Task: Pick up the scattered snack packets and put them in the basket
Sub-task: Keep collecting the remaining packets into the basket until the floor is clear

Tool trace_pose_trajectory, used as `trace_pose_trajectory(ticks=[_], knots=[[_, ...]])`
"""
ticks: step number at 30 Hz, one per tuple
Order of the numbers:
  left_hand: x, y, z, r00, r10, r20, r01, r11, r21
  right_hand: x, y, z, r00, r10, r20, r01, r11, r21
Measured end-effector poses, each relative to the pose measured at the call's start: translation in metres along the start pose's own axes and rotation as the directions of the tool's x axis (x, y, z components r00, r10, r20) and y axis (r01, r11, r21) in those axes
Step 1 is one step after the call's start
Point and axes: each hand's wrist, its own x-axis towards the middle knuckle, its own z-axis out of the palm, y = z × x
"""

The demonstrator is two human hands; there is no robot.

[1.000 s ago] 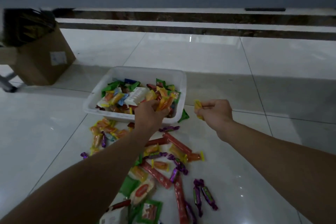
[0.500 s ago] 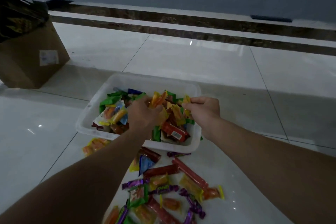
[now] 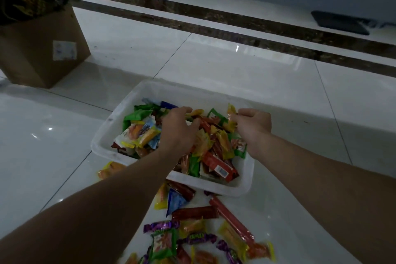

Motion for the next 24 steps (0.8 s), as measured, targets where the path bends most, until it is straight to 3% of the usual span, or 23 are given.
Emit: trace_pose_trajectory(ticks=[6,11,17,24], knots=[[-0.037,0.006,-0.009,0.997,0.072,-0.013,-0.072,0.997,-0.012,-0.022,0.011,-0.019,0.991,-0.135,0.006,0.134,0.974,-0.185],[-0.075,0.014,-0.009,1.000,-0.003,-0.025,0.002,0.999,-0.035,-0.057,0.024,-0.053,0.954,-0.280,0.111,0.299,0.920,-0.251],[-0.136,0.024,-0.017,1.000,-0.002,-0.013,0.001,0.999,-0.042,-0.102,0.057,-0.103,0.935,-0.293,0.201,0.332,0.923,-0.196],[-0.217,0.007,0.006,0.998,-0.065,0.024,0.065,0.998,0.003,-0.137,0.117,-0.156,0.897,-0.217,0.384,0.389,0.801,-0.455]])
